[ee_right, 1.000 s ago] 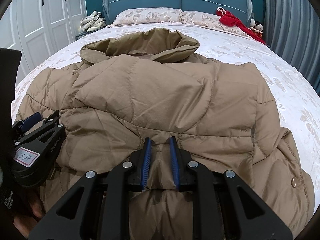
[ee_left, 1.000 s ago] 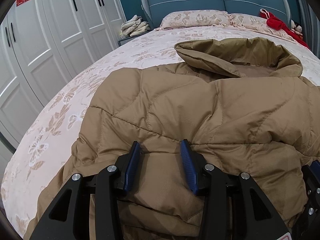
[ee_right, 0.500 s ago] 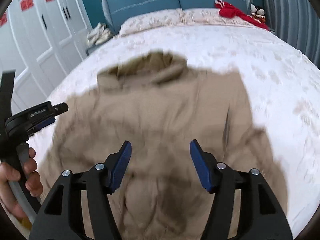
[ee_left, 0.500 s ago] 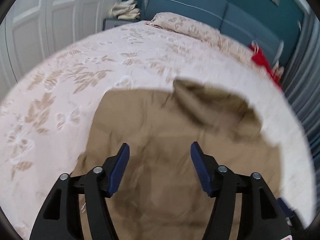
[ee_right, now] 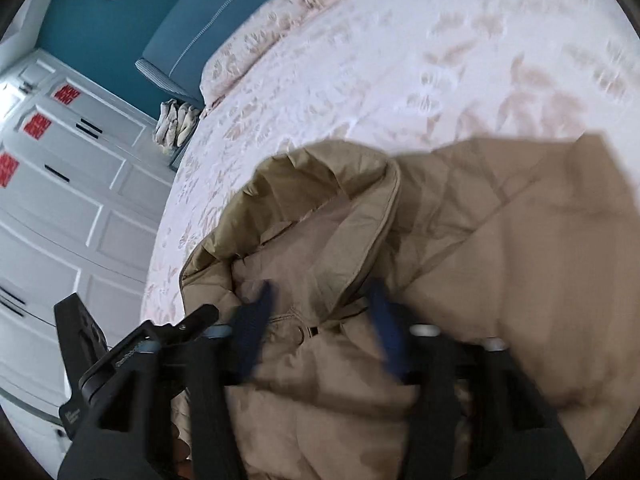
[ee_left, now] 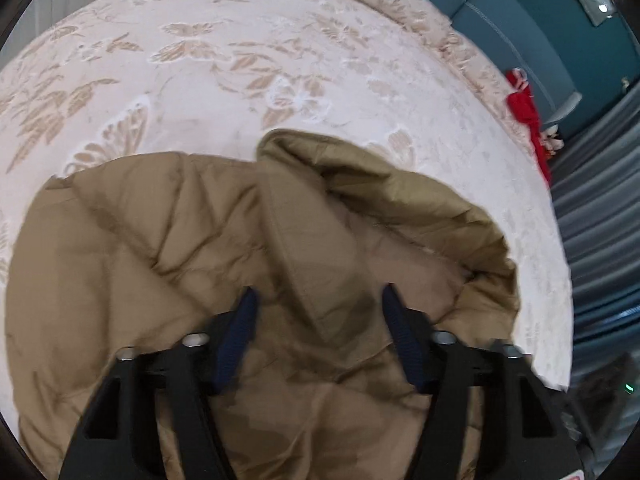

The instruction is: Fold large clothes

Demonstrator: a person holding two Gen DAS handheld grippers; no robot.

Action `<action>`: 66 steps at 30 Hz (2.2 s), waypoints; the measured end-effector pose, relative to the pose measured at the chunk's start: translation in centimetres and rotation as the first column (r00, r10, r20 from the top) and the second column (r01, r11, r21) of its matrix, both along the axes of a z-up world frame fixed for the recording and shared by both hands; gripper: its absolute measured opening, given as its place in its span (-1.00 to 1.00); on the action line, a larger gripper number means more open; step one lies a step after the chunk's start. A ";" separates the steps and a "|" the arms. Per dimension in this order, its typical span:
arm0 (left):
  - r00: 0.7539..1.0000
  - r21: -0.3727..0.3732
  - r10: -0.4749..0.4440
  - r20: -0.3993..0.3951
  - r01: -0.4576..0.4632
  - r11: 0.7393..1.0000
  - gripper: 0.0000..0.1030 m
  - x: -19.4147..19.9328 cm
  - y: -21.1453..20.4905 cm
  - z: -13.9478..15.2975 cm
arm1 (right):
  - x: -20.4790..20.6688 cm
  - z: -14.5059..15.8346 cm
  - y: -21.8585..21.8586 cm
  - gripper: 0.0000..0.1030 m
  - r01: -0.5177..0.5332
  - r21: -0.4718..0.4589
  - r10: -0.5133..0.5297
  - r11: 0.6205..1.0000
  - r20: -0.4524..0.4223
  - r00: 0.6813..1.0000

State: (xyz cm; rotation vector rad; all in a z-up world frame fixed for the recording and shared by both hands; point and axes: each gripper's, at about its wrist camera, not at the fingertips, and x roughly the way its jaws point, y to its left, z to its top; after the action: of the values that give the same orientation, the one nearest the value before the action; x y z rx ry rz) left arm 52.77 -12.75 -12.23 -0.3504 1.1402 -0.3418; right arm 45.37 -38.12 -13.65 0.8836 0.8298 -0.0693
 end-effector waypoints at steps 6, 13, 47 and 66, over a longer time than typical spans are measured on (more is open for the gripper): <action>0.991 0.026 -0.084 0.105 0.082 0.996 -0.91 -1.9 -0.1 2.1 | -1.6 2.1 0.9 -0.95 -0.076 -0.114 0.086 0.991 0.090 0.992; 0.986 0.133 -0.105 0.126 0.088 0.987 -0.87 -2.6 -0.2 -2.1 | -1.6 -1.0 3.8 -0.95 -0.162 -0.392 0.161 0.906 -0.034 0.986; 0.952 0.273 -0.158 0.264 0.083 0.958 -0.27 -5.8 -0.3 -1.7 | -4.9 -1.4 1.9 -0.53 -0.152 -0.296 0.156 0.943 -0.013 0.988; 0.987 0.342 0.017 0.161 -0.072 0.937 0.41 8.8 -3.7 7.6 | 7.1 9.6 -2.6 -0.79 0.023 -0.427 -0.032 0.904 -0.014 0.999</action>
State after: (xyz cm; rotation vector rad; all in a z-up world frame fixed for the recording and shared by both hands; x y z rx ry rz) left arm 61.52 -16.42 -4.59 -0.0358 1.0140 -0.1199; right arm 52.45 -40.75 -4.03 0.4791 0.7814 -0.2764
